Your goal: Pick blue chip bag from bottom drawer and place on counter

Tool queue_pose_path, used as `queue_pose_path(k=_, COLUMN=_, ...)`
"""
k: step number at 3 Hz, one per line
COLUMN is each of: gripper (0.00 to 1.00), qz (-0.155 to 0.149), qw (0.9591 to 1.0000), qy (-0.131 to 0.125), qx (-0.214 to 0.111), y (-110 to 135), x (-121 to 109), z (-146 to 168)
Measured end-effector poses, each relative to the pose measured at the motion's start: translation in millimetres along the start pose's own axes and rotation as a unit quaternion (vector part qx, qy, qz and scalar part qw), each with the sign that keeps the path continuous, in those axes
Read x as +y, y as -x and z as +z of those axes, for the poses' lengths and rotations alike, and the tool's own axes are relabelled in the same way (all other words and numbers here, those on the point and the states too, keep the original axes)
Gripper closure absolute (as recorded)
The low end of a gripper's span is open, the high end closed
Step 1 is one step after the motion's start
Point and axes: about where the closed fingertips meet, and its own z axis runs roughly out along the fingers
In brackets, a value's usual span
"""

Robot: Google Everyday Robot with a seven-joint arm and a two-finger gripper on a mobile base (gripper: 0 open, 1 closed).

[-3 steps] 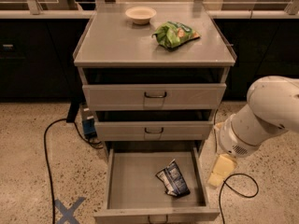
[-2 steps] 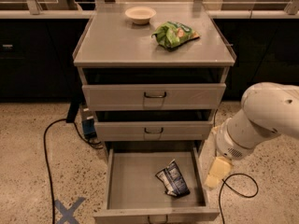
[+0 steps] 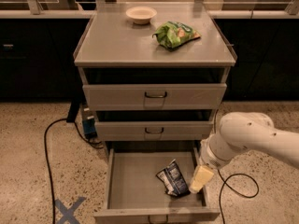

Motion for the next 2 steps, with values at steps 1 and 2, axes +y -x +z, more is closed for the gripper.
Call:
queue_pose_path(k=1, gripper=0.0, qz=0.001, qw=0.9996, qy=0.022, qx=0.018, y=9.1, x=-14.6, z=96.0)
queue_pose_path(k=2, gripper=0.0, qz=0.001, qw=0.9996, qy=0.022, qx=0.018, y=9.1, x=-14.6, z=96.1)
